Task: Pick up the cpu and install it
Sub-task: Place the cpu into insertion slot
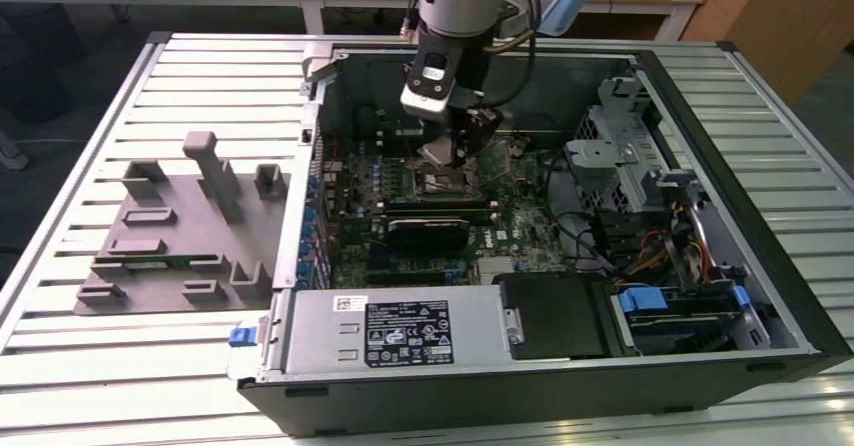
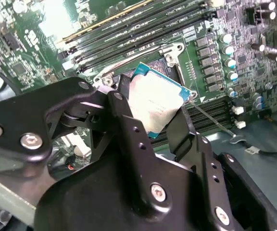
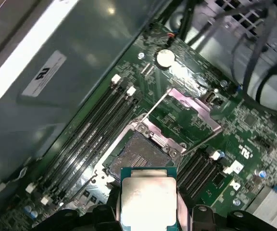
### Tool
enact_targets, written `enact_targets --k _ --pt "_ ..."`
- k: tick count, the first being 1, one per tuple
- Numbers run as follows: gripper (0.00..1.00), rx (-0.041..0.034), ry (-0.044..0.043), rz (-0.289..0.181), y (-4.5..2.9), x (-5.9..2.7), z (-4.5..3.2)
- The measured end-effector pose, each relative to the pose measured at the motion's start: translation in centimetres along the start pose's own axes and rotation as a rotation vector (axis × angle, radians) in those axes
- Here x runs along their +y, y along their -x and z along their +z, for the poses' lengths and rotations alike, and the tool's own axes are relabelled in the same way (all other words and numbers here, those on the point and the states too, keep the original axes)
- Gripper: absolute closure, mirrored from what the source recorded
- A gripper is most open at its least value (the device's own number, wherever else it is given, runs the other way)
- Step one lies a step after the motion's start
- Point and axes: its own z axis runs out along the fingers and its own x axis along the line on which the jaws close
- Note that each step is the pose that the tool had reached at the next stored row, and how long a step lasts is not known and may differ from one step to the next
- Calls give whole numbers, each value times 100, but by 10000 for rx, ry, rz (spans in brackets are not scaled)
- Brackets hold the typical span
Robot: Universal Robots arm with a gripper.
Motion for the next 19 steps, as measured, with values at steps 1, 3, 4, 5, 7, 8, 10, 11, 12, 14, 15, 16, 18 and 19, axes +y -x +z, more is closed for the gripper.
enact_targets --k 1,3,4,5,7,8,10,11,12,14,15,16,18,19 --pt "45 0 -1 20 0 0 0" --pt "45 0 -1 22 0 0 0" --pt "45 1 -1 22 0 0 0" --pt "45 0 -1 22 0 0 0" --pt "45 0 -1 22 0 0 0" --pt "45 0 -1 23 0 0 0" --pt "45 1 -1 23 0 0 0" --pt "45 0 -1 24 0 0 0" --pt "45 0 -1 24 0 0 0" --pt "45 1 -2 47 0 0 1" --pt "45 2 -3 130 0 0 2" --pt "45 4 -7 267 0 0 3" --pt "45 9 -18 639 0 0 5" --pt "45 12 -23 817 0 0 6"
